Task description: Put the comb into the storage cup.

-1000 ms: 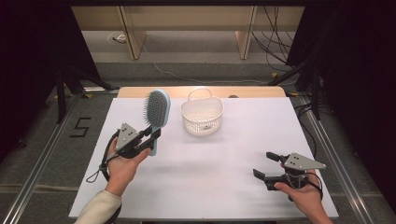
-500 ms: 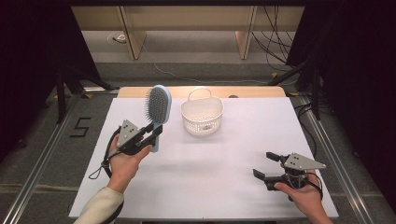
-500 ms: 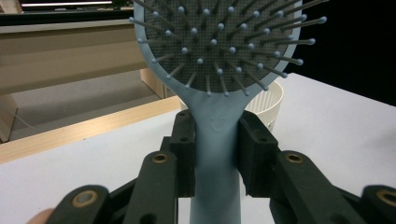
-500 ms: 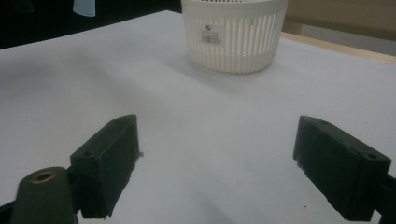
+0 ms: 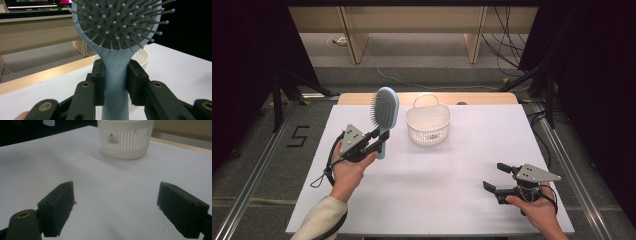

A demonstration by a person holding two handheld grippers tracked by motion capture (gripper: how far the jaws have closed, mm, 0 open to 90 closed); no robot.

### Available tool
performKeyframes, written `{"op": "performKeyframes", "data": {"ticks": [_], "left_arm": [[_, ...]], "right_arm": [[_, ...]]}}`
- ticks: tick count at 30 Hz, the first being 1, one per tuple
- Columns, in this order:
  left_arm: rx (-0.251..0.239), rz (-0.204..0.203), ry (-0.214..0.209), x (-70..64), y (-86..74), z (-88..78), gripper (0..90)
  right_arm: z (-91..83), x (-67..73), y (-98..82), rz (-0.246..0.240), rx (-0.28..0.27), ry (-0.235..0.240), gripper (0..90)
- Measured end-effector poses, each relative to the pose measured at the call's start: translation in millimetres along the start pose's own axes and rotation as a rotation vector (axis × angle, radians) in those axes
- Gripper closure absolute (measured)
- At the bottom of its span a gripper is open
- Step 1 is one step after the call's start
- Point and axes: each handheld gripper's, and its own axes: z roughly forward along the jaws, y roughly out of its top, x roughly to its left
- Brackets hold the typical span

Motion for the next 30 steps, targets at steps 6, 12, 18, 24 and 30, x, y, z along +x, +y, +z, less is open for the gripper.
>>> {"op": "performKeyframes", "data": {"ticks": [6, 12, 18, 24, 30], "left_arm": [[-0.004, -0.003, -0.001, 0.6, 2.1, 2.2, 69.7], [-0.008, -0.001, -0.003, 0.6, 4.2, 5.1, 69.7], [-0.012, -0.003, -0.004, 0.8, 5.6, 7.5, 69.7], [-0.017, -0.002, -0.007, 0.6, 7.6, 12.2, 69.7], [-0.02, 0.0, -0.014, -1.2, 9.5, 16.3, 69.7]], "right_arm": [[-0.2, -0.3, 0.0, -0.002, 0.001, -0.001, 15.4], [-0.1, -0.2, 0.0, 0.0, 0.0, 0.0, 15.4], [-0.1, -0.1, 0.0, 0.0, 0.0, 0.0, 15.4], [-0.1, -0.2, 0.0, -0.001, 0.0, 0.001, 15.4], [-0.2, -0.3, 0.0, -0.001, 0.001, -0.001, 15.4]]}}
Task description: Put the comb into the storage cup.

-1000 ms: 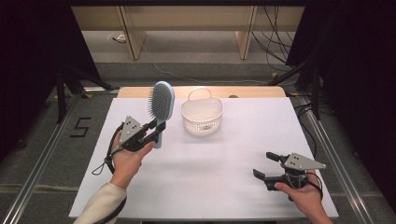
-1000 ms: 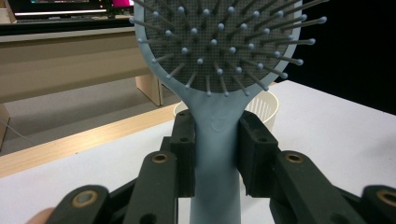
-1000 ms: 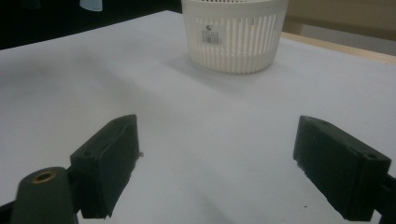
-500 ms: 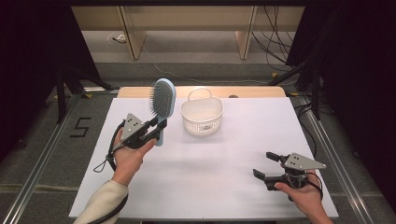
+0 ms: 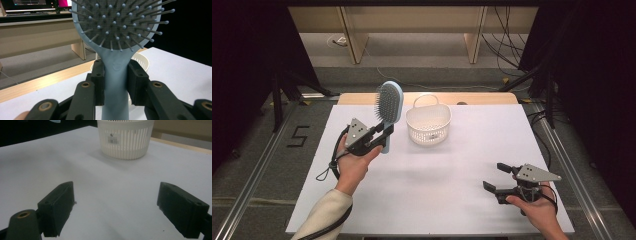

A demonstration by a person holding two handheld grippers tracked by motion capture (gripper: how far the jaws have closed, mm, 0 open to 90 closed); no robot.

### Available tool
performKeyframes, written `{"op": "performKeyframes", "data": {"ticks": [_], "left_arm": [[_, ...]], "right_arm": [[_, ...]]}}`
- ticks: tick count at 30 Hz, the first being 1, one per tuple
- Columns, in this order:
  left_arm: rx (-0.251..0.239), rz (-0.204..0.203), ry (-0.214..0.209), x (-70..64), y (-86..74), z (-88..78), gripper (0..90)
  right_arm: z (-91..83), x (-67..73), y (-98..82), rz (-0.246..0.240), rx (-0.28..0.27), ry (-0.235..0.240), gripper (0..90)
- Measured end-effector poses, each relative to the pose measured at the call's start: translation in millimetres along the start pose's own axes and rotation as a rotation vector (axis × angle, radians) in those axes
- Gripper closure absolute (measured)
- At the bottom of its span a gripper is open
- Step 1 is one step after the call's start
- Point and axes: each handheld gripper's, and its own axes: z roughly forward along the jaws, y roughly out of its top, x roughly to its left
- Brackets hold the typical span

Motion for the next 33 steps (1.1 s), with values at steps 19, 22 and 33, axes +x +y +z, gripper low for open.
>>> {"op": "performKeyframes", "data": {"ticks": [19, 22, 33], "left_arm": [[-0.002, 0.018, -0.015, -3.6, 4.2, 13.4, 69.7], [-0.001, 0.017, -0.016, -3.5, 4.3, 14.6, 69.7], [-0.008, 0.016, -0.023, -4.4, 8.3, 22.8, 69.7]], "right_arm": [[0.5, 0.0, -0.5, 0.004, 0.002, -0.001, 15.4], [0.5, -0.1, -0.5, 0.003, 0.001, -0.001, 15.4], [0.2, -0.3, -0.6, 0.007, 0.002, 0.0, 15.4]]}}
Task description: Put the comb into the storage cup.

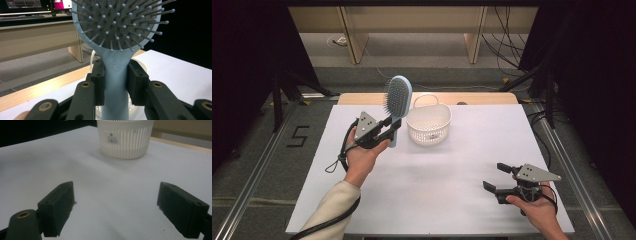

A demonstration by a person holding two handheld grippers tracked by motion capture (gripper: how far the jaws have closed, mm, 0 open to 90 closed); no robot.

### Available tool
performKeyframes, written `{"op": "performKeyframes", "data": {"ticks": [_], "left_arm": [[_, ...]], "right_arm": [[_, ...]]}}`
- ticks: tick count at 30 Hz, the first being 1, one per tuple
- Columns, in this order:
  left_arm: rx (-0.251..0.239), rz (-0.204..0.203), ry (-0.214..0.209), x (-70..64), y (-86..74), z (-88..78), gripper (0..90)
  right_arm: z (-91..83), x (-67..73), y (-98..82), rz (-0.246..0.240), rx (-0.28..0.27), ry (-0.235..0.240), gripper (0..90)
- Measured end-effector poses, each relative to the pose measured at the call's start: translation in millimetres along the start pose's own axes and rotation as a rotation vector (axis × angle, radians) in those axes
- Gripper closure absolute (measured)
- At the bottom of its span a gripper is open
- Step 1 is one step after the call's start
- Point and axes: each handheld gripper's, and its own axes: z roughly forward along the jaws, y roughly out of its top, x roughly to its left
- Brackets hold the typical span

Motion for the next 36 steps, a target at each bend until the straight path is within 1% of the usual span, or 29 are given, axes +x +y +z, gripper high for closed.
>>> {"op": "performKeyframes", "data": {"ticks": [19, 24, 30, 32, 36], "left_arm": [[-0.026, -0.005, -0.012, -2.3, 9.7, 15.5, 69.7], [-0.031, -0.01, -0.02, -2.8, 11.9, 20.3, 69.7], [-0.041, -0.004, -0.023, -4.6, 13.6, 23.8, 69.7], [-0.04, -0.001, -0.033, -5.2, 14.8, 25.7, 69.7], [-0.043, -0.007, -0.036, -5.4, 17.0, 28.8, 69.7]], "right_arm": [[-0.5, -0.4, 0.1, -0.003, 0.001, -0.001, 15.4], [-0.6, -0.3, 0.1, 0.003, -0.003, -0.001, 15.4], [-0.7, -0.1, 0.1, 0.002, -0.003, -0.001, 15.4], [-0.6, -0.2, 0.1, 0.002, -0.003, -0.001, 15.4], [-0.8, 0.1, 0.3, 0.003, -0.001, 0.0, 15.4]]}}
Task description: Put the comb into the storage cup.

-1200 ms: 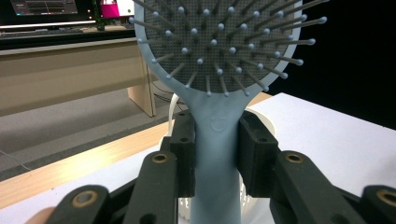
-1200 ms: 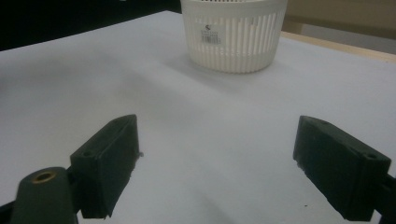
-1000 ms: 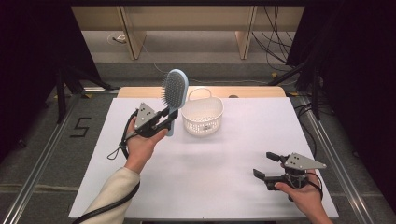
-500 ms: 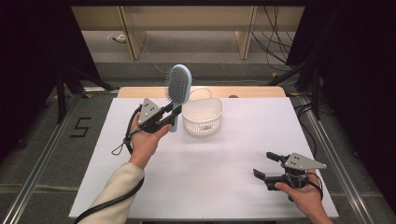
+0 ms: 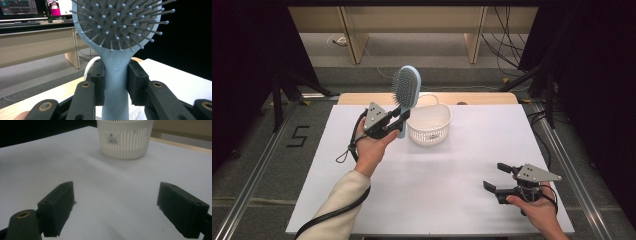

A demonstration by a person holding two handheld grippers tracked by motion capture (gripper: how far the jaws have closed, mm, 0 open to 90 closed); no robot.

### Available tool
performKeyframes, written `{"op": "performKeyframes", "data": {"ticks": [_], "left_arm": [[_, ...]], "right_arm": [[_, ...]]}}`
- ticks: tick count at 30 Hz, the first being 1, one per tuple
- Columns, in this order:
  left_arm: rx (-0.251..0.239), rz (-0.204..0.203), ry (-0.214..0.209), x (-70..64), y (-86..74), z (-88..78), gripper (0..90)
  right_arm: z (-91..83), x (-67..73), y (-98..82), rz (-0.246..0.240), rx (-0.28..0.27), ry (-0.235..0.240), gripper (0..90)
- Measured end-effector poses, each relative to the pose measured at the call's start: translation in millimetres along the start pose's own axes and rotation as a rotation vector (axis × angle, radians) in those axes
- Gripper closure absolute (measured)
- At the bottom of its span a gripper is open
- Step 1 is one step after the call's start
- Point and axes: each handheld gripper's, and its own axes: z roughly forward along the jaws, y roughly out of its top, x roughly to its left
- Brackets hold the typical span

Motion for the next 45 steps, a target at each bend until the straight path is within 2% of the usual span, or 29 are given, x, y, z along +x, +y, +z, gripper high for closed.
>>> {"op": "performKeyframes", "data": {"ticks": [15, 45], "left_arm": [[-0.016, 0.004, 0.003, -0.1, 7.3, 10.3, 69.7], [-0.006, 0.021, 0.001, 2.7, 12.4, 29.0, 69.7]], "right_arm": [[0.1, -0.5, -0.2, -0.004, -0.002, -0.002, 15.4], [0.0, -0.6, -0.4, -0.004, -0.003, -0.001, 15.4]]}}
